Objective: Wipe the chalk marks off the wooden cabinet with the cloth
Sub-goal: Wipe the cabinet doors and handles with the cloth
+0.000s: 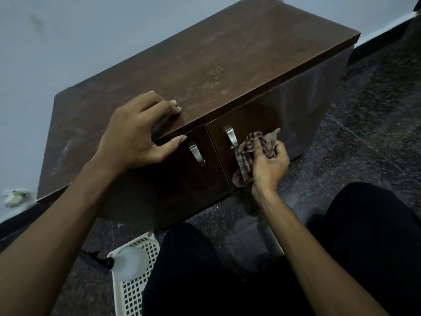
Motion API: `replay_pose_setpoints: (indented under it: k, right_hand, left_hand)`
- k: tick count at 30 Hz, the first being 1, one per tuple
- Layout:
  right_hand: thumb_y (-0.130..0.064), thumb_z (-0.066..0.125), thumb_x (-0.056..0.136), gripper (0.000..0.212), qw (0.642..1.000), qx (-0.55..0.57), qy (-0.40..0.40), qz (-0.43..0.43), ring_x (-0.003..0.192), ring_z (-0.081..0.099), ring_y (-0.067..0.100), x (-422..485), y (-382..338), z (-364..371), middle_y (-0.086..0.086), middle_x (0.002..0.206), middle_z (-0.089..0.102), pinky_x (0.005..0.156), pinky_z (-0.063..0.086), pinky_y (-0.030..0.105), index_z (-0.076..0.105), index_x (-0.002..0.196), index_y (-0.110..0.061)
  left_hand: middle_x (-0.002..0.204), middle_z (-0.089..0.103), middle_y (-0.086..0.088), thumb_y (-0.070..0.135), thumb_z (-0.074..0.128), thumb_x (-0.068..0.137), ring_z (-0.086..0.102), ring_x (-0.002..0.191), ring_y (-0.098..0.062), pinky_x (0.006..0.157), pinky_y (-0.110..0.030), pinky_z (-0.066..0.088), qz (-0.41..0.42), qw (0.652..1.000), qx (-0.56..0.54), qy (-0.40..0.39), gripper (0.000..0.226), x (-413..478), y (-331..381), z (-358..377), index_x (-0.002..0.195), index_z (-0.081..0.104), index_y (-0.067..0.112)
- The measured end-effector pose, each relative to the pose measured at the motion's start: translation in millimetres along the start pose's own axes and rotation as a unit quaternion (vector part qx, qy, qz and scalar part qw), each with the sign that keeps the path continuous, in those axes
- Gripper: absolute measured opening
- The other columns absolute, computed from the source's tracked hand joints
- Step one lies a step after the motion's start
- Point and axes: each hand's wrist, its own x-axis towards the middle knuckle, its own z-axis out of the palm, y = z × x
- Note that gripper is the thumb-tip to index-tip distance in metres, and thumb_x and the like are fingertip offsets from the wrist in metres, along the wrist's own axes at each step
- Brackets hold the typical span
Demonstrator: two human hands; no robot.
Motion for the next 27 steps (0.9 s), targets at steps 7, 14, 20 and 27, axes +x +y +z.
replay_pose_setpoints:
  k: [7, 14, 20, 27]
  right_hand:
    - [-0.023, 0.070, 0.092, 0.014, 0.997, 0.022, -0.076, -0.005, 0.092, 0.069, 0.016, -24.3, -1.4, -1.6, 0.000, 0.095, 0.072, 0.091, 0.057, 0.046, 0.068, 0.102, -0.013]
    - [-0.033, 0.074, 0.088, 0.029, 0.993, -0.004, -0.076, -0.093, 0.093, 0.067, 0.022, -41.7, -17.0, -6.2, 0.003, 0.097, 0.069, 0.088, 0.056, 0.048, 0.064, 0.105, -0.012]
    - [-0.014, 0.083, 0.080, 0.028, 0.949, -0.122, -0.062, -0.284, 0.086, 0.060, 0.006, -23.2, -54.2, 5.1, 0.006, 0.097, 0.066, 0.076, 0.050, 0.014, 0.072, 0.104, -0.005]
    - [-0.012, 0.075, 0.087, 0.035, 0.919, -0.173, -0.069, -0.347, 0.095, 0.062, 0.011, -18.9, -14.0, -10.4, 0.011, 0.102, 0.065, 0.083, 0.054, 0.016, 0.069, 0.118, 0.003]
  left_hand:
    - [0.116, 0.069, -0.010, 0.044, 0.075, 0.087, 0.068, 0.111, -0.027, 0.101, -0.048, 0.053, 0.003, 1.000, 0.007, -0.002, 0.048, 1.5, 1.8, -1.5, 0.118, 0.070, 0.007]
    - [0.117, 0.069, -0.008, 0.046, 0.074, 0.087, 0.068, 0.113, -0.028, 0.106, -0.049, 0.051, 0.001, 1.000, 0.012, -0.005, 0.049, -0.4, -1.3, 1.1, 0.118, 0.070, 0.009]
    - [0.116, 0.069, -0.009, 0.045, 0.075, 0.087, 0.068, 0.112, -0.028, 0.105, -0.050, 0.052, 0.006, 1.000, 0.010, -0.004, 0.048, -0.3, -1.9, 2.9, 0.118, 0.070, 0.009]
    - [0.117, 0.070, -0.009, 0.045, 0.075, 0.087, 0.068, 0.111, -0.028, 0.113, -0.047, 0.046, 0.006, 1.000, 0.017, 0.003, 0.048, 0.8, -2.2, 2.3, 0.118, 0.070, 0.009]
